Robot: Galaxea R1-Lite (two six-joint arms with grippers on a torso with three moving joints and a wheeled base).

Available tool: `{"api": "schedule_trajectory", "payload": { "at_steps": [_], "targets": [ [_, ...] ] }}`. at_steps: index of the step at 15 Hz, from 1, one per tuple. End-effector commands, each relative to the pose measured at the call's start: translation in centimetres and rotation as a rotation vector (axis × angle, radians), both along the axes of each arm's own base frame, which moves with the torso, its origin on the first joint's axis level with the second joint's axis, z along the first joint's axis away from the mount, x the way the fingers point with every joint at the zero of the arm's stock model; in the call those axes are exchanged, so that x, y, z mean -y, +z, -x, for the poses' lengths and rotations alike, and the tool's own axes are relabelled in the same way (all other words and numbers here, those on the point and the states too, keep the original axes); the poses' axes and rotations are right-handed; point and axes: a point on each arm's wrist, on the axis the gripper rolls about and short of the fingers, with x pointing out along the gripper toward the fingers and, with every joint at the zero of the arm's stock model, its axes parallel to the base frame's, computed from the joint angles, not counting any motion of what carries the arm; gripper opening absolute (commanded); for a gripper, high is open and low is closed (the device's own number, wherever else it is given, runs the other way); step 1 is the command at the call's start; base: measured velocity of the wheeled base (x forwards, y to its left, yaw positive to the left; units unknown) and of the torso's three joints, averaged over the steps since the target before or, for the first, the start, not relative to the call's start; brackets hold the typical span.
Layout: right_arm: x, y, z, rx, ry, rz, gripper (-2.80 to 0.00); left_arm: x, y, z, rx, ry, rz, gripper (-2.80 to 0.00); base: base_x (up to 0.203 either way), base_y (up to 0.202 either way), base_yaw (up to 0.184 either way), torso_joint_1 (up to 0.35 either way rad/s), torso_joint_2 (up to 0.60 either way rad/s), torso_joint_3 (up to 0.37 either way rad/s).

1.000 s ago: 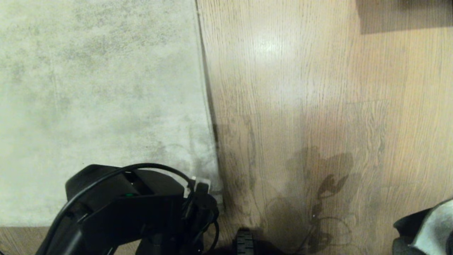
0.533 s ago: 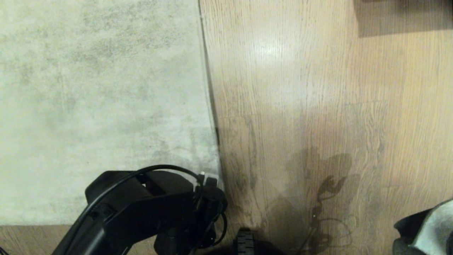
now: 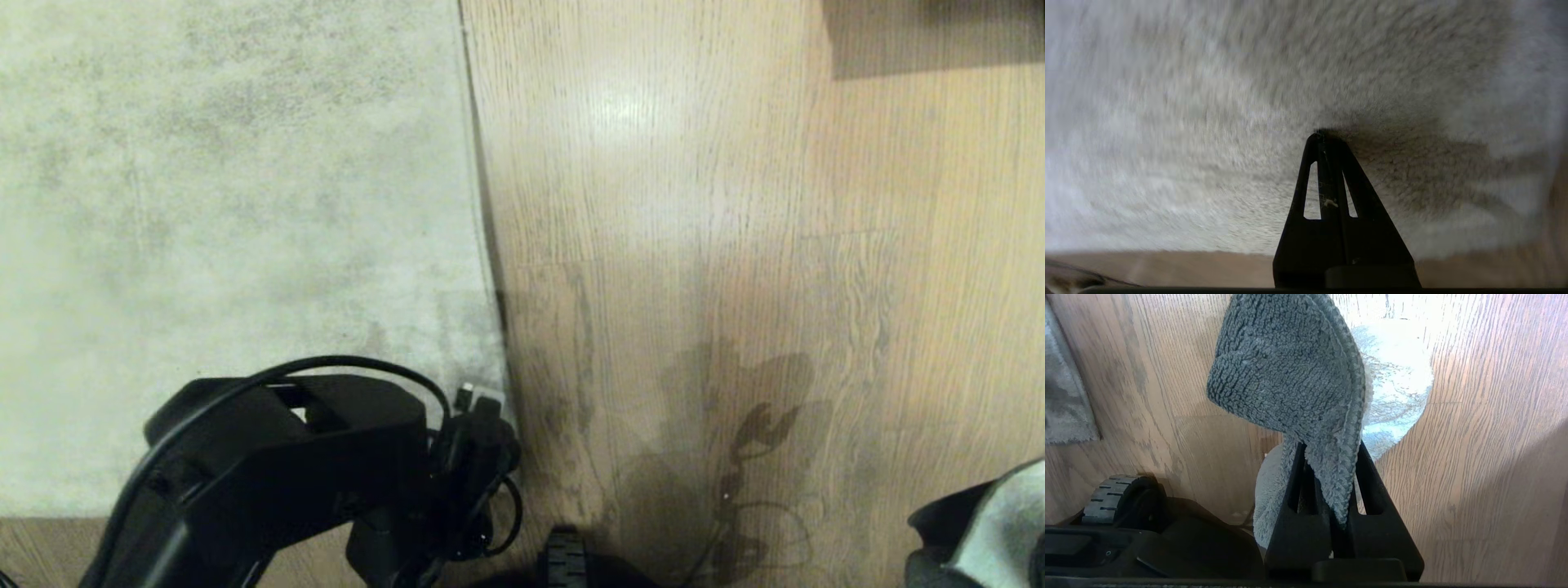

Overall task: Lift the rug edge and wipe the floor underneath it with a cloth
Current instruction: Lay down the carpet

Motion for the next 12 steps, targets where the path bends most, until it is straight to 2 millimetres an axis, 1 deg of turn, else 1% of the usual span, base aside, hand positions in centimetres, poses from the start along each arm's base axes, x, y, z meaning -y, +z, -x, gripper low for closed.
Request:
{"api": "schedule_trajectory", "payload": {
  "at_steps": [1, 3, 5, 9, 12],
  "targets": [
    [0.0, 0.0, 0.0, -0.001, 0.000, 0.000, -2.80, 1.5, 10.3, -1.7, 0.350, 0.013, 0.283, -2.80, 0.000, 0.000, 0.000, 0.000, 0.00, 0.000],
    [0.0, 0.0, 0.0, -0.001, 0.000, 0.000, -2.80, 0.7, 13.6, -0.4, 0.399, 0.008, 0.319, -2.80, 0.000, 0.000, 0.000, 0.013, 0.01, -0.003],
    [0.0, 0.0, 0.0, -0.001, 0.000, 0.000, -2.80, -0.4, 15.9, 1.8, 0.416, -0.006, 0.339, -2.80, 0.000, 0.000, 0.000, 0.000, 0.00, 0.000],
    [0.0, 0.0, 0.0, -0.001, 0.000, 0.000, -2.80, -3.3, 18.8, 7.3, 0.422, -0.052, 0.363, -2.80, 0.000, 0.000, 0.000, 0.000, 0.00, 0.000],
    [0.0, 0.0, 0.0, -0.001, 0.000, 0.001, -2.80, -5.3, 20.5, 10.6, 0.444, -0.079, 0.384, -2.80, 0.000, 0.000, 0.000, 0.000, 0.00, 0.000]
  ]
}}
